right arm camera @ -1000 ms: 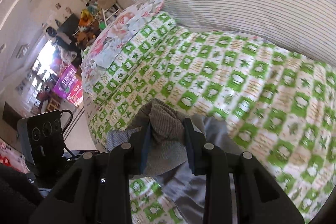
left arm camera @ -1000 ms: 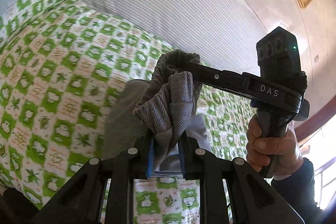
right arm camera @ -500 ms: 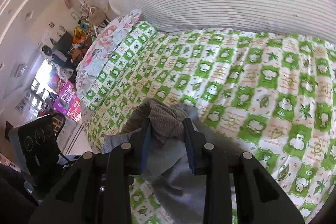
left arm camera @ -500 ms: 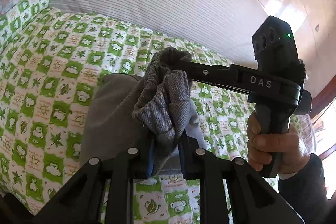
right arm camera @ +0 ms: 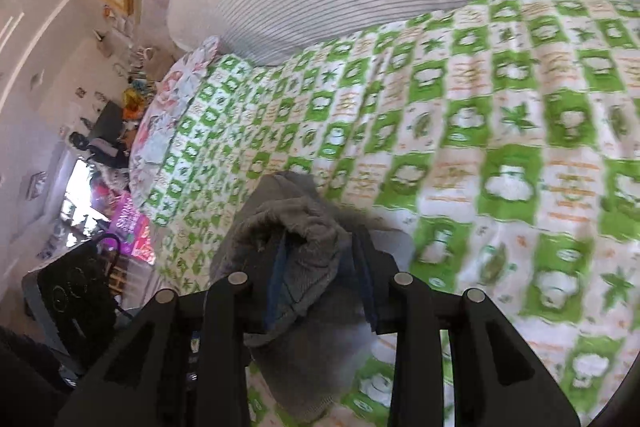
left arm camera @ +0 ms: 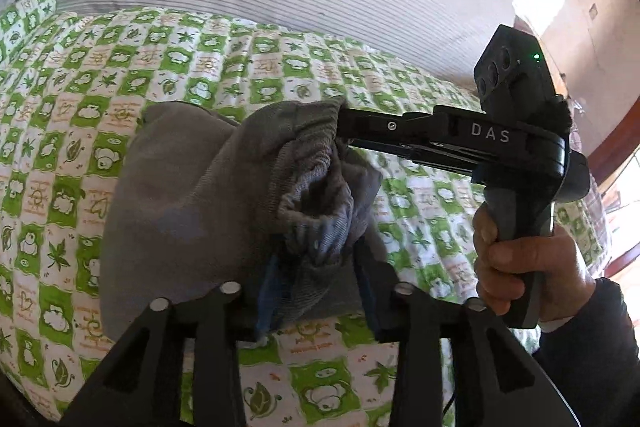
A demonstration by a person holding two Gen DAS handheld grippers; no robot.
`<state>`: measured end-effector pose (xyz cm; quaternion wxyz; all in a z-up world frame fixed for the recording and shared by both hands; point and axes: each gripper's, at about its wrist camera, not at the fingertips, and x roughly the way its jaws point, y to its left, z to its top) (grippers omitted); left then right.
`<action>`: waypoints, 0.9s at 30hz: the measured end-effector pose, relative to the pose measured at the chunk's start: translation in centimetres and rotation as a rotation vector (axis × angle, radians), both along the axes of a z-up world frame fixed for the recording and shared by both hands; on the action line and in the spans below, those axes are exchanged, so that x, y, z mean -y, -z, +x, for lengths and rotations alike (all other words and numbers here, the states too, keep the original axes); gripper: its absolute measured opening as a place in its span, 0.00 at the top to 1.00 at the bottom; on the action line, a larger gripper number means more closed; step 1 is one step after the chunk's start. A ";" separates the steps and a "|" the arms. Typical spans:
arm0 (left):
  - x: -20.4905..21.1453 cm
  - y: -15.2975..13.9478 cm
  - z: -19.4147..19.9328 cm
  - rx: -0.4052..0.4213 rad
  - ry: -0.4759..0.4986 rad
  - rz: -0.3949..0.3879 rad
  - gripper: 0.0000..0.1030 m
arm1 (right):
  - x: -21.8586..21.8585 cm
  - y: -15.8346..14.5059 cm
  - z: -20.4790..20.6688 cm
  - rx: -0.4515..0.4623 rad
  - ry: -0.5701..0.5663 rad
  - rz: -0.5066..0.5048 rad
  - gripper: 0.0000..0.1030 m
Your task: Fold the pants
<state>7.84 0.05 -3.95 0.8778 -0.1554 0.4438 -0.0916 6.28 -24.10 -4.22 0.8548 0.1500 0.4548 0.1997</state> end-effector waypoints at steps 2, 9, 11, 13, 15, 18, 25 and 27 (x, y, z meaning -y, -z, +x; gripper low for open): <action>0.2 -0.4 -0.4 0.008 0.013 -0.003 0.59 | 0.0 -0.7 -0.5 0.008 0.007 -0.024 0.65; -1.2 -1.9 -2.7 0.016 0.035 -0.045 0.58 | -0.9 -3.9 -2.0 0.071 0.026 -0.106 0.65; -2.0 -2.5 -3.3 0.024 0.028 -0.058 0.57 | -1.2 -4.9 -2.5 0.093 0.028 -0.108 0.65; -3.1 -3.0 -3.9 0.034 0.007 -0.058 0.55 | -2.0 -5.5 -2.8 0.104 0.011 -0.108 0.65; -4.4 -3.5 -4.3 0.041 -0.018 -0.061 0.54 | -3.5 -5.8 -3.1 0.108 -0.022 -0.121 0.65; -6.6 -3.7 -4.4 0.039 -0.073 -0.050 0.54 | -6.5 -5.4 -3.1 0.095 -0.086 -0.142 0.65; -9.5 -2.8 -3.6 -0.009 -0.130 -0.057 0.54 | -11.7 -2.5 -3.2 0.032 -0.190 -0.264 0.65; -9.6 -2.7 -3.0 -0.015 -0.126 -0.049 0.54 | -11.8 -1.7 -3.4 0.014 -0.193 -0.291 0.65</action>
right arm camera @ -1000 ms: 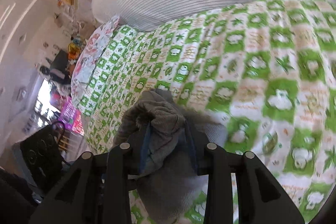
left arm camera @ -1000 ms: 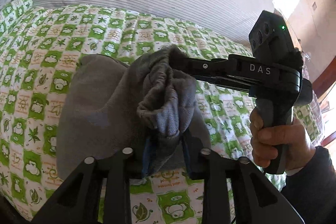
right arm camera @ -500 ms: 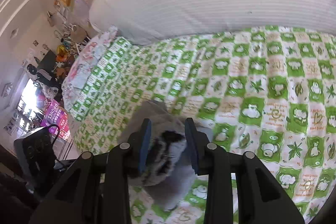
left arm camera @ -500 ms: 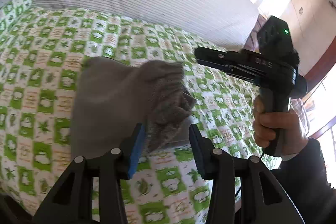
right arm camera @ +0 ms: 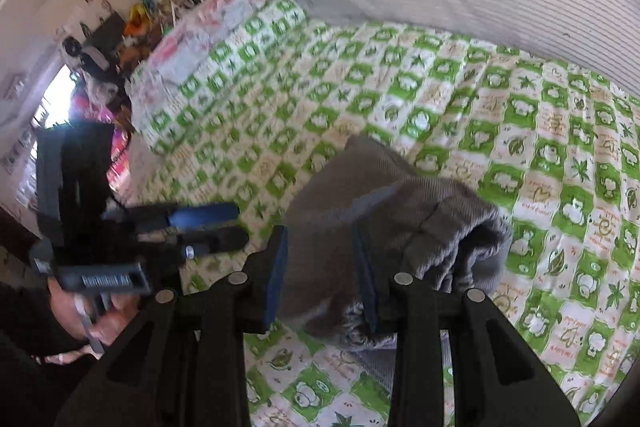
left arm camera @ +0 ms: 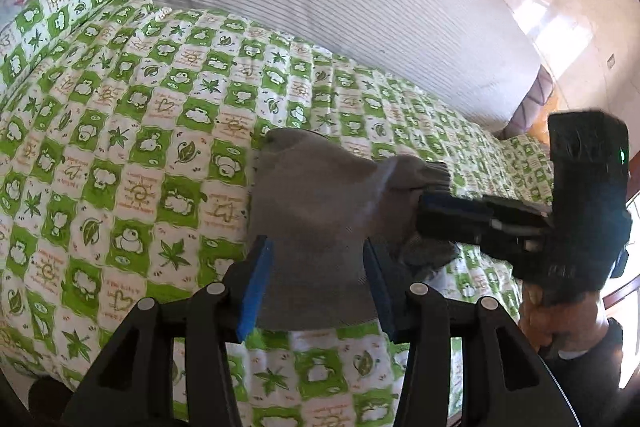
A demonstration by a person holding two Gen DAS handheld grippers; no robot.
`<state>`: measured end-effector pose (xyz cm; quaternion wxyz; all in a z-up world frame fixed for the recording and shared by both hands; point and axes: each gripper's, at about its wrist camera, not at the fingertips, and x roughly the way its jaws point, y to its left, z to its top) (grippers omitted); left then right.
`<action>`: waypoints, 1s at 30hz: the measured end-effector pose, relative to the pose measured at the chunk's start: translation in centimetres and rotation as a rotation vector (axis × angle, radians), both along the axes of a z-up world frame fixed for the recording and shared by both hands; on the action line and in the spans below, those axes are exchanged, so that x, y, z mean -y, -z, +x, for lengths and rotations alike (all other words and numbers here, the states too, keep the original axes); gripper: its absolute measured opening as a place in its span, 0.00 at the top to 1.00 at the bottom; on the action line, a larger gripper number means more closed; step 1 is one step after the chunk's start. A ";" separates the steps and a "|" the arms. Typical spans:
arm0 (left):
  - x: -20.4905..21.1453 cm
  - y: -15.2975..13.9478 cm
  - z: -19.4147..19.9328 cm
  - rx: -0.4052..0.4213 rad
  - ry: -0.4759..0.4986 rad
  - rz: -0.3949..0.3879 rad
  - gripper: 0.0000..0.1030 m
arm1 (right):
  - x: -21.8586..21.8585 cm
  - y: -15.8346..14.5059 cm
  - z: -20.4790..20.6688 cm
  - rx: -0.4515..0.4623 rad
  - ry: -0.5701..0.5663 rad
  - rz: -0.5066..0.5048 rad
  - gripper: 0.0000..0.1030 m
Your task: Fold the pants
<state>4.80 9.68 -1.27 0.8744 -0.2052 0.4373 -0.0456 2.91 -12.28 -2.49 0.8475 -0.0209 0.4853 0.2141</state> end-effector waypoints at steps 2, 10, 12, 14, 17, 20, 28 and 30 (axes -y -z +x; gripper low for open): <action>0.1 0.1 0.5 -0.006 0.018 0.002 0.54 | 0.5 0.6 -0.3 -0.012 0.012 -0.026 0.65; 2.0 1.4 4.5 -0.030 0.119 -0.006 0.54 | 4.3 2.1 -2.1 -0.062 0.110 -0.096 0.68; 2.5 2.2 5.7 -0.049 0.148 -0.005 0.54 | 5.0 2.8 -2.7 -0.064 0.128 -0.081 0.68; 2.8 3.5 6.8 -0.076 0.151 0.026 0.53 | 5.7 3.3 -3.0 -0.055 0.154 -0.049 0.68; 3.2 5.3 8.0 -0.122 0.166 0.082 0.52 | 6.3 4.0 -2.7 -0.050 0.191 0.003 0.68; 3.0 5.5 8.2 -0.130 0.166 0.082 0.51 | 6.2 4.3 -2.6 -0.040 0.190 0.001 0.68; 0.4 3.4 5.3 -0.100 0.127 0.042 0.50 | 6.5 0.4 -4.1 0.032 0.227 0.041 0.66; -0.1 3.3 4.6 -0.096 0.112 0.026 0.50 | 6.6 -0.4 -4.0 0.056 0.233 0.049 0.64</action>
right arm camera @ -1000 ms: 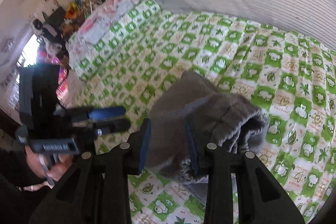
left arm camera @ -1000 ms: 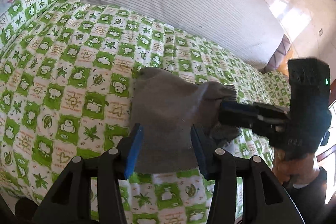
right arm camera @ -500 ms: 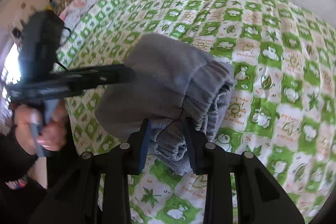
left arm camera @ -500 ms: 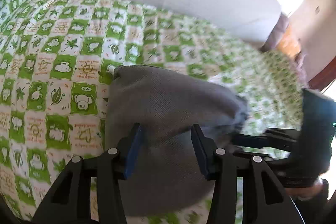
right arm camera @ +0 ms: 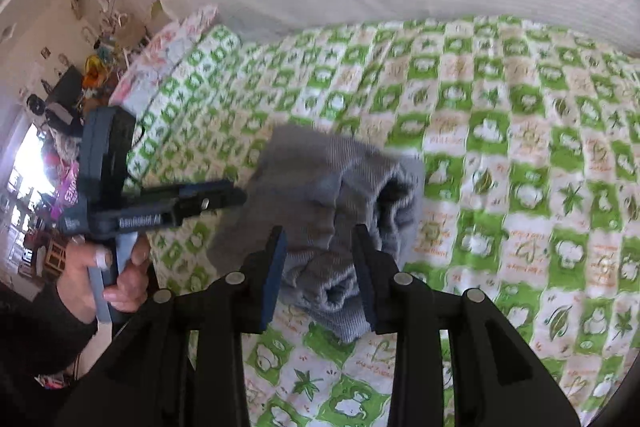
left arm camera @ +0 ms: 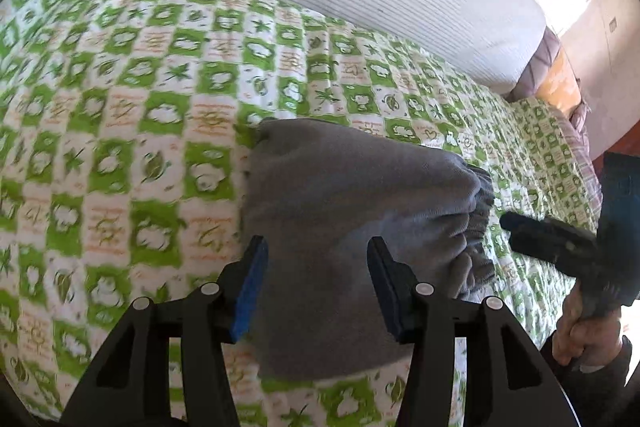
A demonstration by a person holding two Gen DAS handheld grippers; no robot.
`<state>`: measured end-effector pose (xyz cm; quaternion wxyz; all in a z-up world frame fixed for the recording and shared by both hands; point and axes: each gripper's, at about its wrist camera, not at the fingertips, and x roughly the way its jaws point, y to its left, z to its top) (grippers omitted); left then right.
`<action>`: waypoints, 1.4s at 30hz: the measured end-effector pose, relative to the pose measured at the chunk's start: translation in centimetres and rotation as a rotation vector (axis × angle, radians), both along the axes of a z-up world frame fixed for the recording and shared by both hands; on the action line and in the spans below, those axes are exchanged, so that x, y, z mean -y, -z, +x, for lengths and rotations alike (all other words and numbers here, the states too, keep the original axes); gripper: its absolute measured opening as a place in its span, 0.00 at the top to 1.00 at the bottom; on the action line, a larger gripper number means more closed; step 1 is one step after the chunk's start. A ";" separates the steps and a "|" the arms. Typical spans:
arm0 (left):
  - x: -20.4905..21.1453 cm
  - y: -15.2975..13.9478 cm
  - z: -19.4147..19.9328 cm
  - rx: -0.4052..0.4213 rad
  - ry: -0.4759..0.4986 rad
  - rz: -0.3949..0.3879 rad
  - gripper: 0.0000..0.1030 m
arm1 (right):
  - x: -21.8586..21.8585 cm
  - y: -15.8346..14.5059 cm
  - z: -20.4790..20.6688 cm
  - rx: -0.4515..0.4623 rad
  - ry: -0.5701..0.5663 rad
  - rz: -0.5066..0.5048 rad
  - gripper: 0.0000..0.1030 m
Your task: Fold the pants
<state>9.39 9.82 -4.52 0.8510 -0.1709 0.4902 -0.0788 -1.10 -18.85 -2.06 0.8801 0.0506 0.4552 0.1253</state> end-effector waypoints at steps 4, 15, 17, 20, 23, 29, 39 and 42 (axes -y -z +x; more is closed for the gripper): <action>0.3 -0.2 -1.6 0.005 -0.001 -0.051 0.49 | -0.6 -0.5 1.6 0.016 -0.008 0.013 0.64; 4.8 2.6 -3.4 -0.042 0.087 -0.009 0.46 | 2.7 4.0 4.9 -0.071 0.147 -0.033 0.44; 4.3 2.1 -3.4 -0.043 0.090 -0.029 0.46 | 3.4 3.8 3.9 -0.061 0.159 0.038 0.42; 2.7 1.0 -3.2 -0.031 0.064 -0.064 0.46 | 3.6 2.6 2.6 -0.029 0.165 0.066 0.41; 0.6 0.2 -2.6 -0.008 0.020 -0.052 0.45 | 4.1 2.2 1.8 -0.035 0.175 0.099 0.36; -1.7 1.0 -0.1 -0.049 0.003 -0.096 0.44 | 4.7 3.0 1.9 -0.066 0.215 0.146 0.34; -1.4 3.5 2.2 -0.111 0.027 -0.082 0.26 | 3.9 5.2 2.2 -0.127 0.222 0.165 0.31; -1.9 3.7 2.3 -0.110 0.018 -0.102 0.23 | 3.9 5.2 2.3 -0.133 0.221 0.165 0.30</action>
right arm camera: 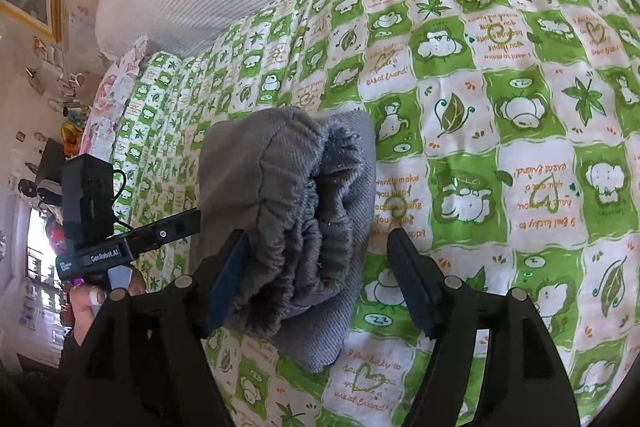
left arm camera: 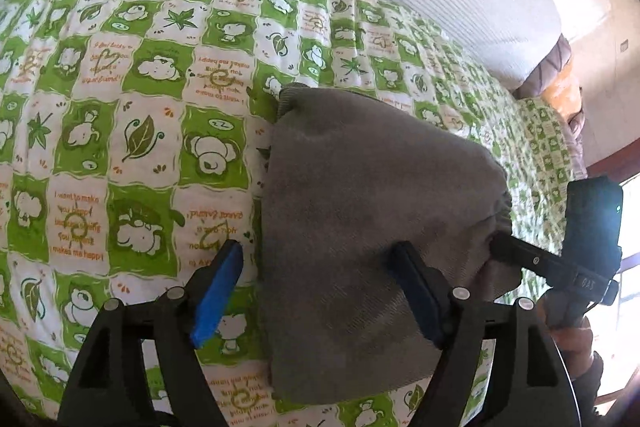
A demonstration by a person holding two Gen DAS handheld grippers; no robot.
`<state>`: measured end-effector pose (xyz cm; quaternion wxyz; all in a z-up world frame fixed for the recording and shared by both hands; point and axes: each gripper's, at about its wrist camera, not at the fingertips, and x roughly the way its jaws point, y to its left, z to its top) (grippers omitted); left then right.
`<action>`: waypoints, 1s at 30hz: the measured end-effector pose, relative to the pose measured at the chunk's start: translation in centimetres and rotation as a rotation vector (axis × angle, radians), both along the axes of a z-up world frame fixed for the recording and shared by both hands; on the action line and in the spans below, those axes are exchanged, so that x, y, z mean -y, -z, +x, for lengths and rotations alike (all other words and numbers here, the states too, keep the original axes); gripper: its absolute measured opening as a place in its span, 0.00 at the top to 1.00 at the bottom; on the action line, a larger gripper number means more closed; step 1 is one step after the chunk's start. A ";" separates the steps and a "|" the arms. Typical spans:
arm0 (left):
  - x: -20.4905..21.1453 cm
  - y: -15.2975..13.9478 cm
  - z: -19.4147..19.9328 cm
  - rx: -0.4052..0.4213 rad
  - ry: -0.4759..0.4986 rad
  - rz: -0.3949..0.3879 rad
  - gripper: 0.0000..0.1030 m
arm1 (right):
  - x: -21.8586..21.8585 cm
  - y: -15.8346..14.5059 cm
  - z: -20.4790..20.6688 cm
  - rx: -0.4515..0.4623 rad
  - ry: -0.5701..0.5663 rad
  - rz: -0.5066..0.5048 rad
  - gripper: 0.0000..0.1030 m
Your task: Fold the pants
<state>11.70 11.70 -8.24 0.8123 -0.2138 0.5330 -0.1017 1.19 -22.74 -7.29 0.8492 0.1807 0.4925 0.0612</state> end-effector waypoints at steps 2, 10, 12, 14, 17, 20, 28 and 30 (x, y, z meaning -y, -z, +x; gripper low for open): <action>-0.1 0.0 -0.1 0.007 0.004 0.007 0.21 | 0.1 -0.1 -0.1 -0.003 -0.003 0.000 0.30; 0.3 0.6 0.7 -0.003 0.015 -0.017 0.17 | -0.9 0.6 0.6 0.008 -0.007 0.016 0.17; 0.5 0.5 0.8 0.006 0.031 -0.030 0.19 | -1.6 0.6 0.8 0.009 -0.026 0.003 0.17; 0.7 0.4 0.8 0.015 0.052 -0.055 0.32 | -1.8 0.6 0.8 0.013 -0.035 0.003 0.17; 0.8 0.3 0.8 0.022 0.067 -0.069 0.36 | -1.2 0.6 0.7 0.024 -0.029 0.047 0.19; 0.5 0.4 0.7 0.024 0.060 -0.105 0.43 | -0.2 0.8 0.4 0.036 -0.008 0.115 0.25; 0.9 -0.2 0.2 0.050 0.057 -0.098 0.58 | -0.3 0.5 -0.2 0.037 -0.014 0.055 0.50; 0.9 -0.5 0.0 0.056 0.053 -0.092 0.61 | -0.8 0.3 -0.2 0.043 -0.025 0.021 0.54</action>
